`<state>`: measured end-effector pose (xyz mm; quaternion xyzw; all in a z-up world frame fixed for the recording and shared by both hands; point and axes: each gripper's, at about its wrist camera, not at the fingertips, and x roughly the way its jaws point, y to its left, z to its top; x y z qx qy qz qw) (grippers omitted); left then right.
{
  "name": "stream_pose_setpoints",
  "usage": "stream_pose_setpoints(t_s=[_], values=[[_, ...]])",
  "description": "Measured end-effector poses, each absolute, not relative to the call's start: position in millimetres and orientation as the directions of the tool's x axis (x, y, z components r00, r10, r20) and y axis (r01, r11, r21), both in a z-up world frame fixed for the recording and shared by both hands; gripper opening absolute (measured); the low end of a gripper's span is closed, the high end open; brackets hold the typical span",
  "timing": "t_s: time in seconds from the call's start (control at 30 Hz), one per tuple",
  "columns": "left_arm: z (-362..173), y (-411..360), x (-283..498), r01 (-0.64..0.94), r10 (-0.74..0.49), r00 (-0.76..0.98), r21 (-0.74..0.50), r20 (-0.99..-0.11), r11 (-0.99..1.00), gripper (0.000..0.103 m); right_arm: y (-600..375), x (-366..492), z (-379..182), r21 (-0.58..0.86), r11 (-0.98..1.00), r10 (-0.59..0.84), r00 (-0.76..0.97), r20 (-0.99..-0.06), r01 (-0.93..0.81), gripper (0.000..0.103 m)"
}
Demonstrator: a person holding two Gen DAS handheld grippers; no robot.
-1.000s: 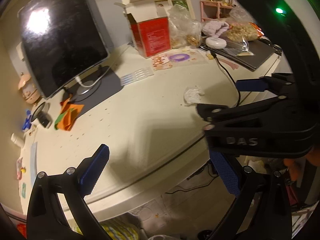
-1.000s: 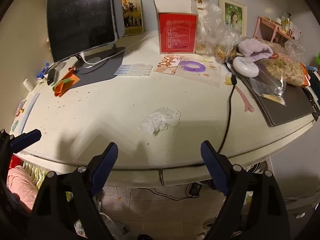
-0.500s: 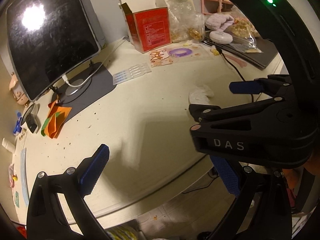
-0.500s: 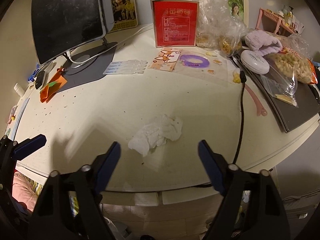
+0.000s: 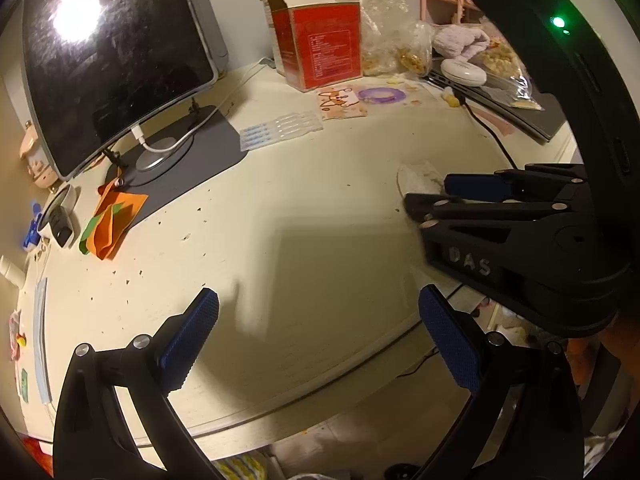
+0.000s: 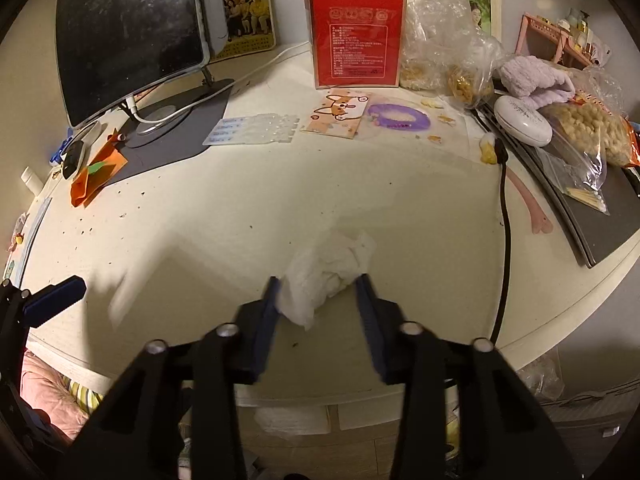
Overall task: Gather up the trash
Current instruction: 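Close the right tool on the white tissue and lift it, then carry the white tissue with the right tool over the wastebasket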
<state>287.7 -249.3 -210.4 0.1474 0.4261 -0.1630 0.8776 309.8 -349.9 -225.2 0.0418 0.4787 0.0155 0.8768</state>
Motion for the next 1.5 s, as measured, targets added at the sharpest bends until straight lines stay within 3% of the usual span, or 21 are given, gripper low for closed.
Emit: stream_pose_setpoints(t_s=[0.17,0.4,0.83,1.5], values=[[-212,-250,290,0.41,-0.165,0.58,0.111,-0.798,0.905,0.097,-352,310,-225,0.09,0.996,0.068,0.548,-0.834,0.013,0.018],[-212,-251,287,0.418,-0.168,0.582,0.115,-0.796,0.901,0.097,-352,306,-221,0.105,0.994,0.084,0.561,-0.823,0.006,0.011],[-197,-227,269,0.379,-0.146,0.611,0.126,-0.778,0.917,0.097,-334,283,-199,0.131,0.99,0.136,0.579,-0.804,-0.05,0.011],[-182,-107,172,0.16,0.004,0.642,0.139,-0.767,0.977,0.097,-217,195,-179,0.143,0.948,0.285,0.554,-0.782,-0.284,0.011]])
